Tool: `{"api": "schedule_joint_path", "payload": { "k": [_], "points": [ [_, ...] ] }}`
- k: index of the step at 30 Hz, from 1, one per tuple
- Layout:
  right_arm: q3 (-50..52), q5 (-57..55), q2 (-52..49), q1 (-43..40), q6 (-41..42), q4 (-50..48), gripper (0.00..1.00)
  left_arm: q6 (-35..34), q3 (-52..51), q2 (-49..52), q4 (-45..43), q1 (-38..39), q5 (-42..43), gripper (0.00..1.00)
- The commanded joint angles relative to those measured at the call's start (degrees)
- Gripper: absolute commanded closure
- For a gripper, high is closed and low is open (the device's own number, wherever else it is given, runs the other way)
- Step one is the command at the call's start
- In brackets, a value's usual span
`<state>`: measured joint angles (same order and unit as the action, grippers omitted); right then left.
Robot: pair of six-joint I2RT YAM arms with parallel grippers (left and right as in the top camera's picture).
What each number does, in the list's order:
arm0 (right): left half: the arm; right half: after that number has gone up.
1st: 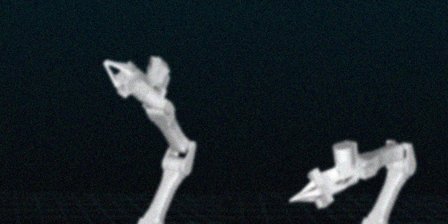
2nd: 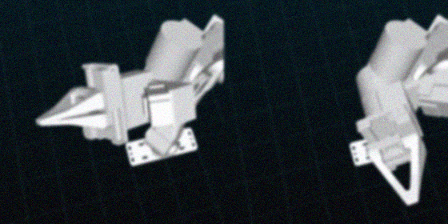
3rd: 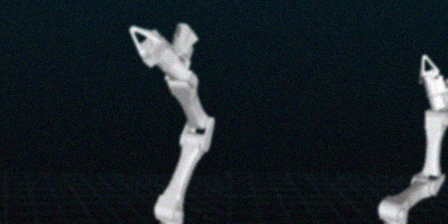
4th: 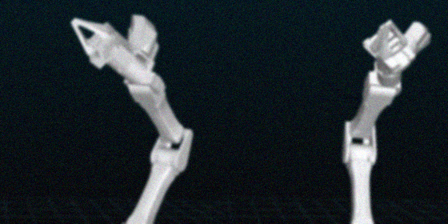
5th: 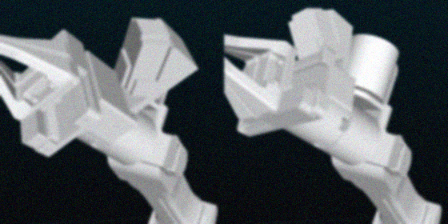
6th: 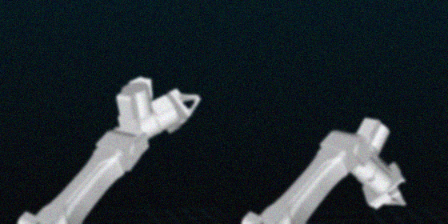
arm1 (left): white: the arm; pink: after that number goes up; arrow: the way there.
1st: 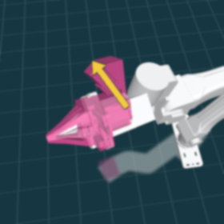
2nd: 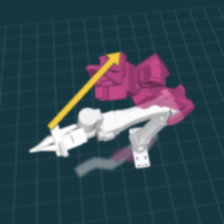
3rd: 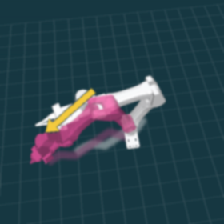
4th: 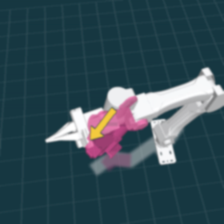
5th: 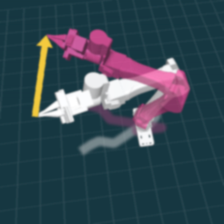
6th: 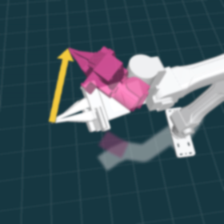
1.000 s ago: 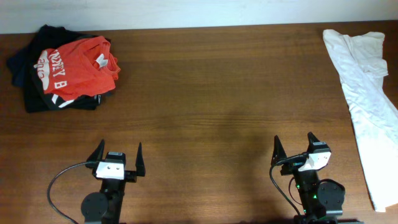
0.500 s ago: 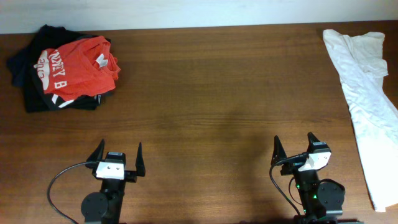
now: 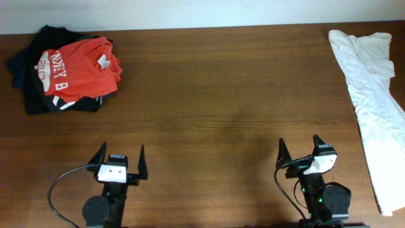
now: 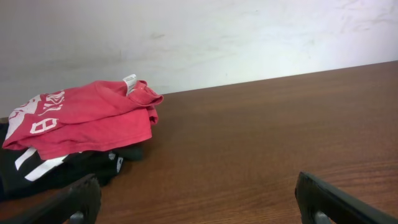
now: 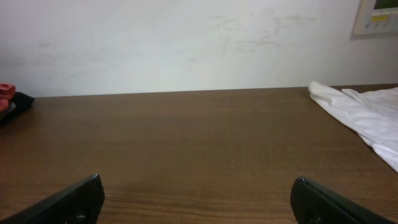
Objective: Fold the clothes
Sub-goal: 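Move the right gripper toward the white T-shirt at the right edge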
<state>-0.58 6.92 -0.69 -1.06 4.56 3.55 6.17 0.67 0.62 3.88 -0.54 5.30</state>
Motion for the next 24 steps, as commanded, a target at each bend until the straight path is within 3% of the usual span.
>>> {"api": "schedule_joint_path", "payload": {
  "k": [1, 10, 14, 15, 16, 18, 22, 24],
  "points": [
    [0.3, -0.7, 0.0, 0.3, 0.2, 0.4, 0.01, -0.7, -0.2, 0.0, 0.3, -0.4, -0.2, 0.01],
    [0.3, 2.0, 0.0, 0.3, 1.6, -0.4, 0.01, -0.7, -0.2, 0.0, 0.3, -0.4, -0.2, 0.01],
    [0.3, 29.8, 0.0, 0.3, 22.7, -0.9, 0.01, -0.7, -0.2, 0.0, 0.3, -0.4, -0.2, 0.01],
    [0.3, 38.8, 0.0, 0.3, 26.1, -0.2, 0.01, -0.7, -0.2, 0.0, 0.3, -0.4, -0.2, 0.01],
    [0.3, 40.8, 0.0, 0.3, 27.6, -1.6, 0.01, -0.7, -0.2, 0.0, 0.3, -0.4, -0.2, 0.01],
    [0.3, 40.4, 0.0, 0.3, 34.1, -4.9, 0.01, -0.7, -0.2, 0.0, 0.3, -0.4, -0.2, 0.01],
    [0.2, 39.7, 0.0, 0.3, 34.1, -17.5, 0.01, -0.7, -0.2, 0.0, 0.3, -0.4, -0.2, 0.01],
    [-1.5, 36.2, -0.1, 0.3, 33.8, -19.2, 0.01, -0.7, -0.2, 0.0, 0.3, -0.4, -0.2, 0.01]
  ]
}}
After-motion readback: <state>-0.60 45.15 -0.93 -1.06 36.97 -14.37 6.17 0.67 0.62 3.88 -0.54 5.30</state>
